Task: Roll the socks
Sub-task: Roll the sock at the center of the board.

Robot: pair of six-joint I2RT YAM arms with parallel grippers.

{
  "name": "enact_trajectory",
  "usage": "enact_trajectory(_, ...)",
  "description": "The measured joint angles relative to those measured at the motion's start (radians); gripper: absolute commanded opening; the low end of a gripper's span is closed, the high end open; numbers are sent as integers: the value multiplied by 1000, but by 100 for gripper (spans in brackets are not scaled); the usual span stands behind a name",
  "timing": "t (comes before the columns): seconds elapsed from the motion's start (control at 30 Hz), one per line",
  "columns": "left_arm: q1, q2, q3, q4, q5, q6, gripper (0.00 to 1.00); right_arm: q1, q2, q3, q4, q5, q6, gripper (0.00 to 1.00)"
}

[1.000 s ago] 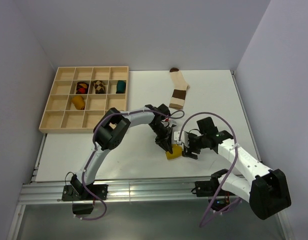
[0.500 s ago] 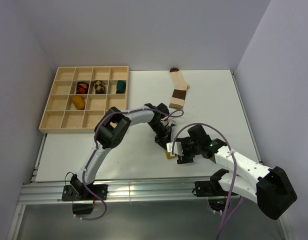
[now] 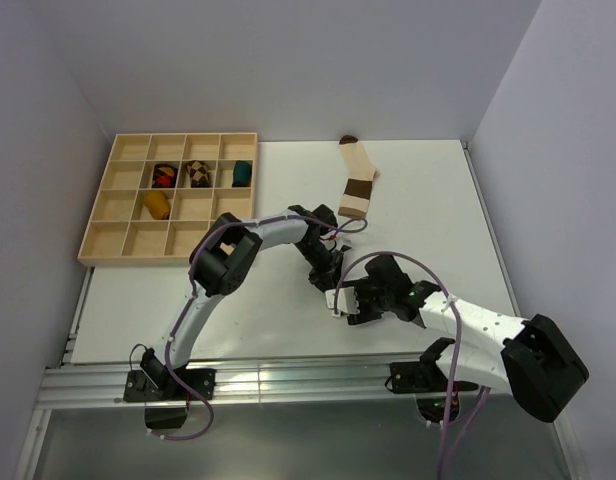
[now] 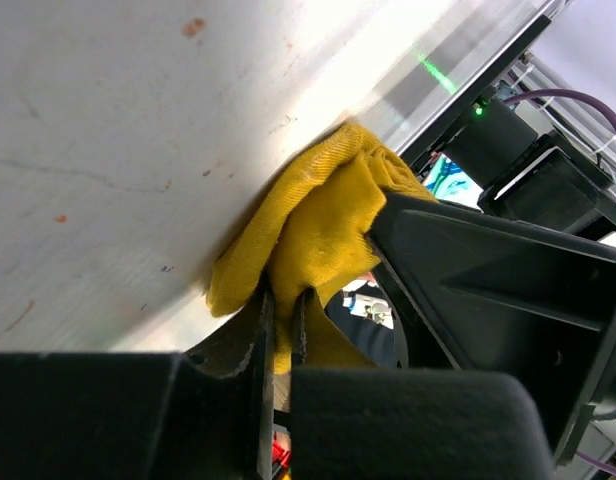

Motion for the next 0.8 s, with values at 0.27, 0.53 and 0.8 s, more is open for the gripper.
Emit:
enact_trajectory(0.27, 11, -3, -10, 13, -4, 10, 28, 2, 85, 47, 15, 20, 6, 27)
enact_trajectory(0.53, 50, -195, -267, 259, -165, -90, 41, 6, 201, 164, -67, 21, 38, 24)
enact_trajectory(0.8, 140, -602, -718, 661, -555, -232, 44, 5, 290, 264, -158, 16, 60, 24)
